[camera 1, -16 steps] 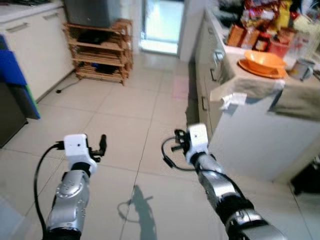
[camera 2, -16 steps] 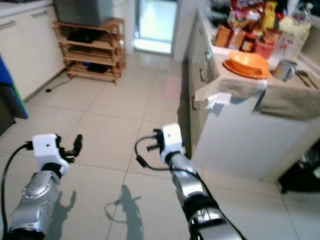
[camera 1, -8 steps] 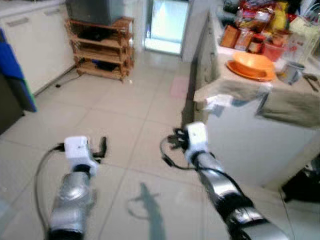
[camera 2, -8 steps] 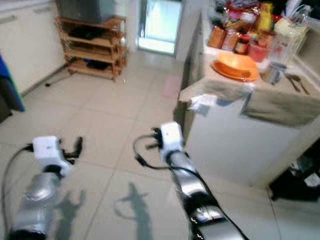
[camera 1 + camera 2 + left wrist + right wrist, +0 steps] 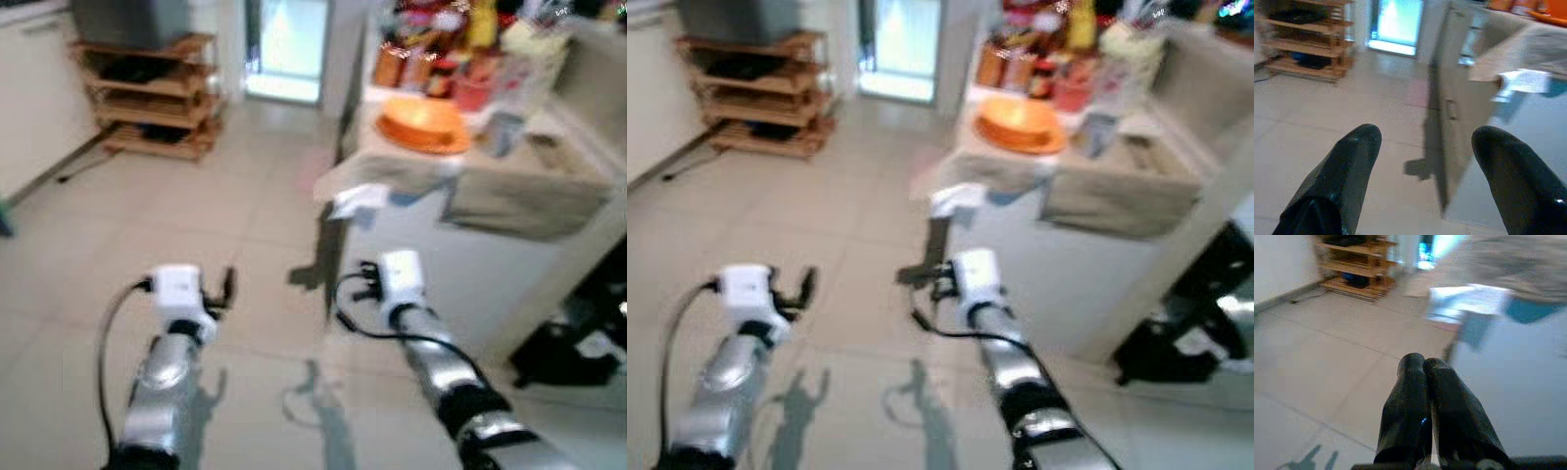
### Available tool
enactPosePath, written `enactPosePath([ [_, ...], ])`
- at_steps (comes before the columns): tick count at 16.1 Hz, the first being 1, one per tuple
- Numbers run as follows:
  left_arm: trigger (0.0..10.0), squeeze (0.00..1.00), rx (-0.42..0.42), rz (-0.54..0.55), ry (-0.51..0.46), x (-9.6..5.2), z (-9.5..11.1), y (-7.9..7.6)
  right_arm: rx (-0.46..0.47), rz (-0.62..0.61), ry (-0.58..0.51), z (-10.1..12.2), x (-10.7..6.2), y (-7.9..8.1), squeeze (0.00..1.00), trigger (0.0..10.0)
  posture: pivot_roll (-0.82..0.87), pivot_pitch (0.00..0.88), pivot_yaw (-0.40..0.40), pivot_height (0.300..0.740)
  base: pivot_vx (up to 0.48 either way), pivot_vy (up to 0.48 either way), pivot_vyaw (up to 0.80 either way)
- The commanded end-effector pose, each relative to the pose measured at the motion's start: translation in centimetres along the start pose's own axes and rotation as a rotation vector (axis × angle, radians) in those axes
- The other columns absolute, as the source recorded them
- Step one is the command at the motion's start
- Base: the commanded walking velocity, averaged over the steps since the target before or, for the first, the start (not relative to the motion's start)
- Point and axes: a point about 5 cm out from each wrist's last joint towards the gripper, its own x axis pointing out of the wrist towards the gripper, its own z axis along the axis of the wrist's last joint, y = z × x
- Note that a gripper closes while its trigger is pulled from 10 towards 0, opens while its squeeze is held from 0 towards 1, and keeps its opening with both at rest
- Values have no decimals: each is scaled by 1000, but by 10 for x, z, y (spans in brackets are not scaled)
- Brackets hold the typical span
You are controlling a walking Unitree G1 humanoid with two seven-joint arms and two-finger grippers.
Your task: Setting the table
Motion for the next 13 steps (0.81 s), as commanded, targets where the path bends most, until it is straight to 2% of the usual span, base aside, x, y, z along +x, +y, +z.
enactPosePath([
  [1, 10000, 0, 21, 23, -12, 0, 5, 10, 0, 30, -17, 5, 4, 13, 0, 10000, 63, 0, -63, 736, 307, -364, 0],
  [2, 10000, 0, 21, 20, -12, 0, 4, 9, -3, 24, -19, 6, 5, 12, 384, 10000, 63, 0, -63, 736, 311, -360, 0],
  [3, 10000, 0, 22, 15, -12, 0, 4, 7, 13, 16, -26, 6, 4, 11, 1000, 10000, 60, 0, -61, 736, 311, -364, 0],
  [7, 10000, 0, 25, 6, -14, 2, 5, 5, 22, -3, -32, 7, 4, 8, 1000, 10000, 57, 0, -57, 736, 309, -364, 0],
  [9, 10000, 0, 32, -4, -16, 3, 6, 5, -9, -16, -37, 9, 5, 6, 1000, 10000, 55, 0, -56, 736, 311, -364, 0],
  [13, 10000, 0, 26, -8, -17, 3, 6, 2, 15, 4, -40, 9, 5, 7, 1000, 10000, 53, 0, -60, 736, 312, -362, 0],
])
